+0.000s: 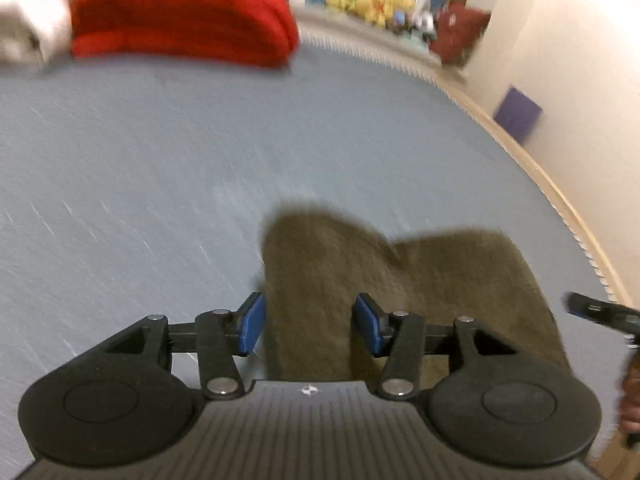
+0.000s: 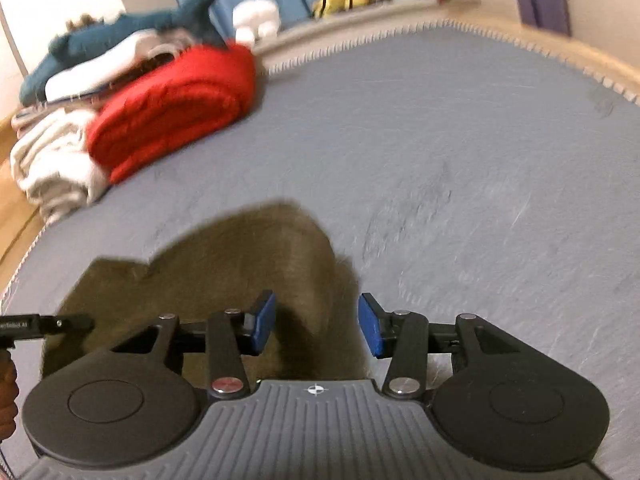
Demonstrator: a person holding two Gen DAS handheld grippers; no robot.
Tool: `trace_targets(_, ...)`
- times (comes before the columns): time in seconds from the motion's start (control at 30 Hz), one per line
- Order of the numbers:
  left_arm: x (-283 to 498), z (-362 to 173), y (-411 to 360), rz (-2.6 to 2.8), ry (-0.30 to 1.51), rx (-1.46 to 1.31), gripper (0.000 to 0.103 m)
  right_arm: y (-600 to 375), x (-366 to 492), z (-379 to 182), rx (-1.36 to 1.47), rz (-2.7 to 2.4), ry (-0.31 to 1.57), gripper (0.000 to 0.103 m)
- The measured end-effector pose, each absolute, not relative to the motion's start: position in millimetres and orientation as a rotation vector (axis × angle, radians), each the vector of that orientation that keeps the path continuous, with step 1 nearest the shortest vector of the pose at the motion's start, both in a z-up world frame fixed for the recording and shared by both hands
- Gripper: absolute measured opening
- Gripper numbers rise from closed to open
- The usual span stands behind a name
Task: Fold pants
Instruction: 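Release both grippers and lay the folded pants flat on the mattress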
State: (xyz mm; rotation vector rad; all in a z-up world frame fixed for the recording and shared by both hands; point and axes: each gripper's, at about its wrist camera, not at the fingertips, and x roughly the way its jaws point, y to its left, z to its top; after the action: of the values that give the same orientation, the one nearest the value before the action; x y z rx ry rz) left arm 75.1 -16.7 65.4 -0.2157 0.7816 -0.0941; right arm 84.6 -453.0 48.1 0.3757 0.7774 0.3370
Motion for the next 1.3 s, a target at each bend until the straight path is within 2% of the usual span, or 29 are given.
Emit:
trace_targets(0.1, 62.1, 88.2, -17.8, -0.119, 0.674, -0.134, 0.055, -440.1, 61.9, 66.4, 0.314, 0.496, 0.718, 0.049)
trace_targets(0.2, 50.4, 94.3, -20.8, -0.277, 0.670, -0.150, 0.055, -417.9, 38.7, 67.0, 0.171, 0.690, 0.743, 0.047)
trace_targets(0.27, 44.7, 87.3, -27.2, -0.407, 0.719, -0.131, 0.054, -399.4, 25.5, 46.2, 0.010, 0.796, 0.869, 0.045)
trace_targets(0.37, 42.4, 45.1, -50.0, -0.465, 0.877, 0.119, 0.049, -379.6, -5.1, 27.6, -0.285, 0.841, 0.832, 0.045)
trace_targets(0.43, 39.3, 25.2, -57.7, -0.432, 0.899, 0.277, 0.056, -381.9, 0.9, 35.8, -0.238, 0.877, 0.858, 0.045)
trace_targets(0.47, 43.1, 28.5, -54.2, -0.416, 0.918, 0.242, 0.056, -385.1, 7.8, 43.4, -0.188, 0.889, 0.857, 0.043)
trace_targets(0.53, 53.1, 40.9, -45.1, -0.370, 0.945, 0.152, 0.050, -393.2, 18.4, 56.7, -0.121, 0.845, 0.801, 0.042)
trace_targets(0.63, 54.7, 54.1, -39.1, -0.292, 0.829, 0.146, 0.049, -402.9, 52.7, 71.8, 0.085, 0.676, 0.731, 0.048)
trace_targets(0.73, 73.1, 56.4, -32.3, -0.256, 0.758, 0.046, 0.040, -406.9, 89.3, 68.1, 0.229, 0.514, 0.681, 0.049)
trace_targets(0.83, 89.1, 52.2, -37.1, -0.211, 0.727, 0.020, 0.028, -395.5, 120.5, 51.1, 0.261, 0.395, 0.696, 0.049)
trace_targets(0.93, 108.4, 40.2, -36.4, -0.185, 0.764, 0.030, 0.025, -369.8, 142.7, 34.9, 0.244, 0.319, 0.728, 0.048)
trace_targets(1.1, 122.6, 13.7, -19.6, -0.137, 0.826, 0.012, 0.026, -331.0, 179.0, -1.6, 0.136, 0.162, 0.821, 0.041)
trace_targets(1.3, 135.4, 3.7, -4.8, -0.098, 0.842, -0.076, 0.030, -328.6, 192.8, -32.4, 0.155, 0.046, 0.860, 0.041)
